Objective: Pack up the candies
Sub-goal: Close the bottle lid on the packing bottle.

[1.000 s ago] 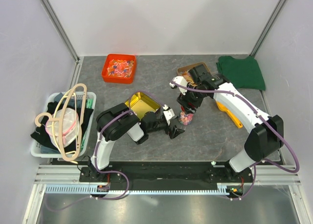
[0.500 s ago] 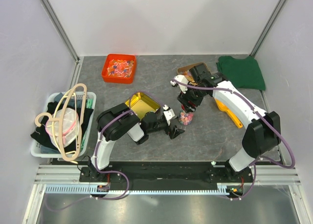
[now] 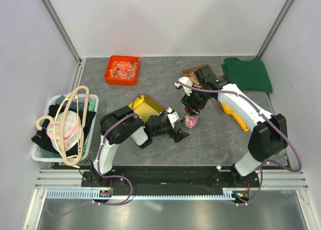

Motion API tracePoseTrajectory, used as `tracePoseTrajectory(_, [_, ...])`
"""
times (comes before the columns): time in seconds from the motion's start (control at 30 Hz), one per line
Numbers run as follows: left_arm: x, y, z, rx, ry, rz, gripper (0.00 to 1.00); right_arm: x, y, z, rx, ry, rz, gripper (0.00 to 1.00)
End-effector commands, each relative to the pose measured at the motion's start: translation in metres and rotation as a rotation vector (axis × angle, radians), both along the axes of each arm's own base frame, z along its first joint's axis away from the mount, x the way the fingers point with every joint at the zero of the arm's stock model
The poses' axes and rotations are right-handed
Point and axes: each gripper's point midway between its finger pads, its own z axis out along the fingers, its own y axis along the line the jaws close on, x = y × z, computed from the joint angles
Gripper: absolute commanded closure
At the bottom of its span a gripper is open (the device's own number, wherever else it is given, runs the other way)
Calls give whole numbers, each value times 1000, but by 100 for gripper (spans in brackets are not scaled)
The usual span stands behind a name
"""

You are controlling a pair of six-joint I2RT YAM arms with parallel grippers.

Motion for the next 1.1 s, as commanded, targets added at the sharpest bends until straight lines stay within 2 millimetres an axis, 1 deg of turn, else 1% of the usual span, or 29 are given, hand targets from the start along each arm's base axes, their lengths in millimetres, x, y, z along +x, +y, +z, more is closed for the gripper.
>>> tracePoseTrajectory(0.0, [16,-9,78,-264,-184,47,1,-14,-3,4,3,-1,27,53])
tracePoseTrajectory(0.13, [17,-9,77,-262,-179,50,1,-21,-6,2,-15,9,33,53])
tracePoseTrajectory(0.23, [18,-9,77,-263,-176,58,1,-23,-7,4,-15,3,35,53])
tracePoseTrajectory(0.47, [23,-9,77,-264,-163,82,1,-21,-8,5,-20,-10,17,53])
tracePoseTrajectory(0.67, [11,-18,77,-265,-190,9,1,-21,-13,-4,-59,12,8,53])
tracePoseTrajectory(0.8, [3,-19,76,-259,-214,-37,0,-16,-15,2,-44,10,-10,54])
tracePoseTrajectory(0.9, [-4,-20,75,-250,-228,-75,1,-15,-19,-1,-57,34,-19,54])
tracePoseTrajectory(0.93, [-6,-21,73,-243,-229,-95,0,-14,-20,-2,-62,41,-23,54])
tracePoseTrajectory(0.97, [-9,-24,75,-247,-234,-123,1,-12,-23,-2,-67,43,-30,54])
tracePoseTrajectory(1.03, [-8,-28,75,-257,-219,-128,0,-10,-26,-1,-69,48,-41,54])
tracePoseTrajectory(1.07, [-5,-32,80,-273,-220,-128,1,-9,-29,1,-70,46,-50,54])
